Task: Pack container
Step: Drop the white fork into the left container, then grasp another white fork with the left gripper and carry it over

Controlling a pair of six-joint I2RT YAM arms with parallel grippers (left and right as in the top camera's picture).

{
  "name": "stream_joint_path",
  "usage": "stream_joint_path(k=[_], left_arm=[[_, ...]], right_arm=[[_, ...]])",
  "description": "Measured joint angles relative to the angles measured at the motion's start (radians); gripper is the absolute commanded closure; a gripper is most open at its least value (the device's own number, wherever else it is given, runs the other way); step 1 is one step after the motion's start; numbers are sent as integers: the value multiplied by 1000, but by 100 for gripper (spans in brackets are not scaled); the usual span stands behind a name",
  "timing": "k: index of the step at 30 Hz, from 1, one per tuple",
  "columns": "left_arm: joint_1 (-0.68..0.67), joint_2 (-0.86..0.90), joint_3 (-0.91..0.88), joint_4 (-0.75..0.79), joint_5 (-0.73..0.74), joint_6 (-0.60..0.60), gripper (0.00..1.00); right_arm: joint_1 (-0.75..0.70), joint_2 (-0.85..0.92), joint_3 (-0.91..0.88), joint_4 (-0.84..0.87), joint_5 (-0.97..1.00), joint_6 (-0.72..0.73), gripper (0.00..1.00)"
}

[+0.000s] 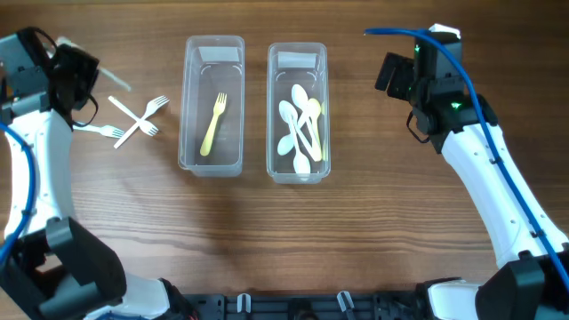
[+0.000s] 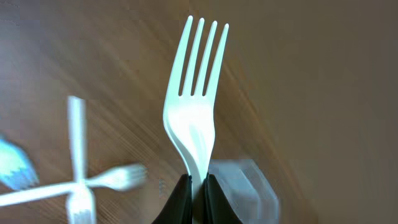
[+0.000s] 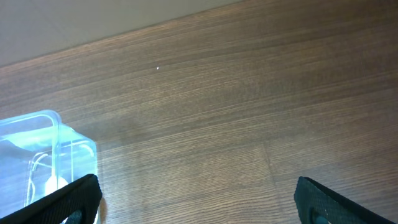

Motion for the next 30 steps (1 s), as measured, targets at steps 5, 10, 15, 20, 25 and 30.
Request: stream_joint_path(k=[5, 10, 15, 20, 25, 30], left_arm=[[-149, -1, 2, -144, 204, 348, 86], [-359, -1, 2, -163, 164, 536, 85], [-456, -1, 2, -156, 8, 562, 0], [-433, -1, 2, -139, -161, 510, 1], [-253, -1, 2, -261, -271, 225, 0], [-151, 17, 2, -287, -312, 99, 0]], right_arm=[[0, 0, 0, 0, 0, 0, 0], [0, 0, 0, 0, 0, 0, 0], [0, 0, 0, 0, 0, 0, 0], [0, 0, 0, 0, 0, 0, 0], [0, 0, 0, 0, 0, 0, 0], [0, 0, 0, 0, 0, 0, 0]])
